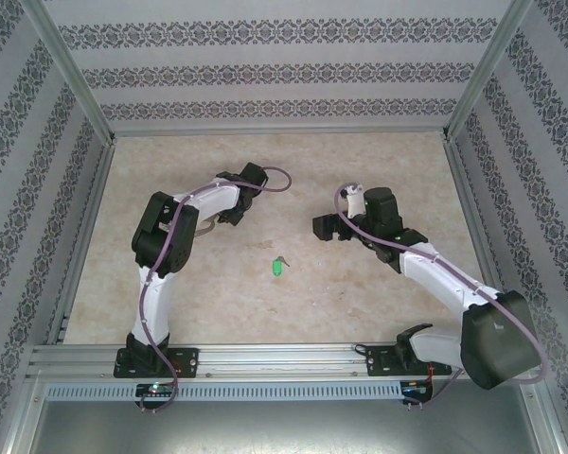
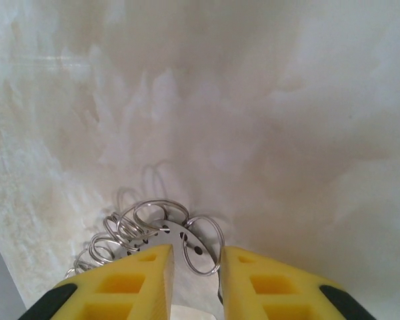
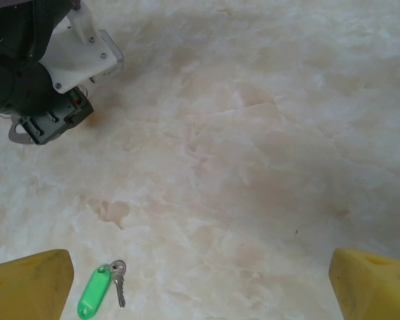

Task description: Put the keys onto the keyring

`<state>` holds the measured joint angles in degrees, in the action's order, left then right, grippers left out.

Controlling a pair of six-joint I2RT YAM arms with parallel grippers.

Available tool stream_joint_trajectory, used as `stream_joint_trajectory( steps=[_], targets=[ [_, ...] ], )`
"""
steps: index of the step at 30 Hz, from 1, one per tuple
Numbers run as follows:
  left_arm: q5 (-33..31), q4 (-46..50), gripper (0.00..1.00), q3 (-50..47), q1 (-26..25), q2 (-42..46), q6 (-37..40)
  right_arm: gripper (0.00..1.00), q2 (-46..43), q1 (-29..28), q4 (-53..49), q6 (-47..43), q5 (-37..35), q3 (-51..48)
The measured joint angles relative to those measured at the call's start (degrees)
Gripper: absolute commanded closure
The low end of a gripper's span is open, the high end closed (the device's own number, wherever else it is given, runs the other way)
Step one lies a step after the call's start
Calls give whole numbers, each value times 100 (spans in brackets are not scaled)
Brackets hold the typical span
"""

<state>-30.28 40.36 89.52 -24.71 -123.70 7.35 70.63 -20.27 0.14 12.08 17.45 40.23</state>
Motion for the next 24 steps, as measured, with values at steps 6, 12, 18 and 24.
stream_joint_trajectory(
  steps=[6, 12, 18, 24],
  targets=[
    [0, 0, 76, 33, 0, -68, 24, 2, -313, 111, 46, 4, -92, -87],
    [0, 26, 73, 33, 0, -116, 33, 2, -704, 293, 109, 24, -212, -264],
    [-35, 37, 71, 39, 0, -144, 87, 2, -723, 328, 195, 42, -221, -315],
    [-85, 52, 73, 66, -4, -184, 149, 2, -723, 330, 232, 72, -221, -323]
  ],
)
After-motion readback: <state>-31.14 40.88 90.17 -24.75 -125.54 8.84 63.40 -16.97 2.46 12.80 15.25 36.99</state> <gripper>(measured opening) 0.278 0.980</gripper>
